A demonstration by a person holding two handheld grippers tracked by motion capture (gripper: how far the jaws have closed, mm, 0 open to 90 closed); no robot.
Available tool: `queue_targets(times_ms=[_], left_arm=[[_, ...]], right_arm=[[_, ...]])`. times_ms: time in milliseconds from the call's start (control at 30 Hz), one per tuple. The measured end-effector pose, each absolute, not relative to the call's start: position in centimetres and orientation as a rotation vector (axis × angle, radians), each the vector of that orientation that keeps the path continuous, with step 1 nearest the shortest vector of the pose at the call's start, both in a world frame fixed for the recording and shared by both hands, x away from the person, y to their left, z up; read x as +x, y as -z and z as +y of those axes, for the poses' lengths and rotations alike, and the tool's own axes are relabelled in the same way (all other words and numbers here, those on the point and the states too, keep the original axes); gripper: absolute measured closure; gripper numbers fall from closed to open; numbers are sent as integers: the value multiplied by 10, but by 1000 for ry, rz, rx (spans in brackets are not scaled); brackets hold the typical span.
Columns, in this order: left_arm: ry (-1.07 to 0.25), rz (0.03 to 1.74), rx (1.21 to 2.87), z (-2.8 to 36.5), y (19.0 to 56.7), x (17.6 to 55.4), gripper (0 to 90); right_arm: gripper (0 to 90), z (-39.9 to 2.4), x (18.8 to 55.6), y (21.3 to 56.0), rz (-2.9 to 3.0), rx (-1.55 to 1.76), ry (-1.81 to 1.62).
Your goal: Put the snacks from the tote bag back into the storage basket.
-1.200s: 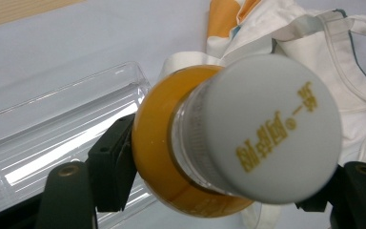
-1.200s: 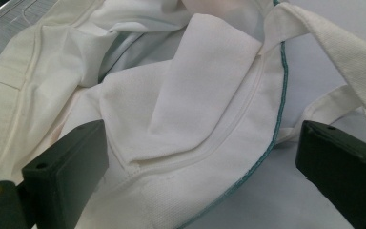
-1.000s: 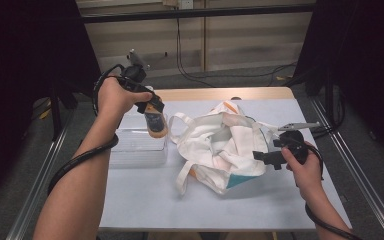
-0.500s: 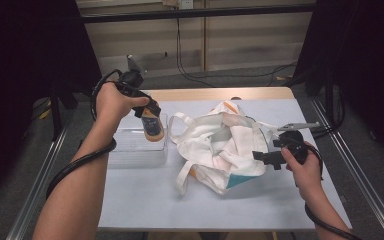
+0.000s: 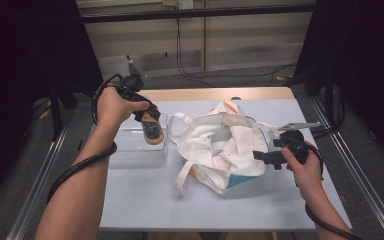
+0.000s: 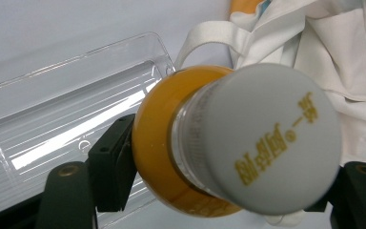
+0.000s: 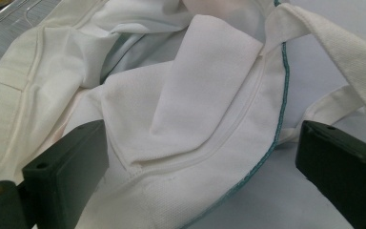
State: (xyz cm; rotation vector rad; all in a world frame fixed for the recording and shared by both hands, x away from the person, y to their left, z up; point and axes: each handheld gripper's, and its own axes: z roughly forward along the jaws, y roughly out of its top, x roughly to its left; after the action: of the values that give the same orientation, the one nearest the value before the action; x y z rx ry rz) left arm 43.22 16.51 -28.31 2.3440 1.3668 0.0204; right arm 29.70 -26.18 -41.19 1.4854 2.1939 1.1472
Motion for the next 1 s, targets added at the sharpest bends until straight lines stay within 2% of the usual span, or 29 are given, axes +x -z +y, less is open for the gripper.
queue_targets(times_ms=[1000], left_arm=[[28,1393,2365,168,313,427,302]], right_arm=[[34,-260,297,412,2196,1483,-1151]])
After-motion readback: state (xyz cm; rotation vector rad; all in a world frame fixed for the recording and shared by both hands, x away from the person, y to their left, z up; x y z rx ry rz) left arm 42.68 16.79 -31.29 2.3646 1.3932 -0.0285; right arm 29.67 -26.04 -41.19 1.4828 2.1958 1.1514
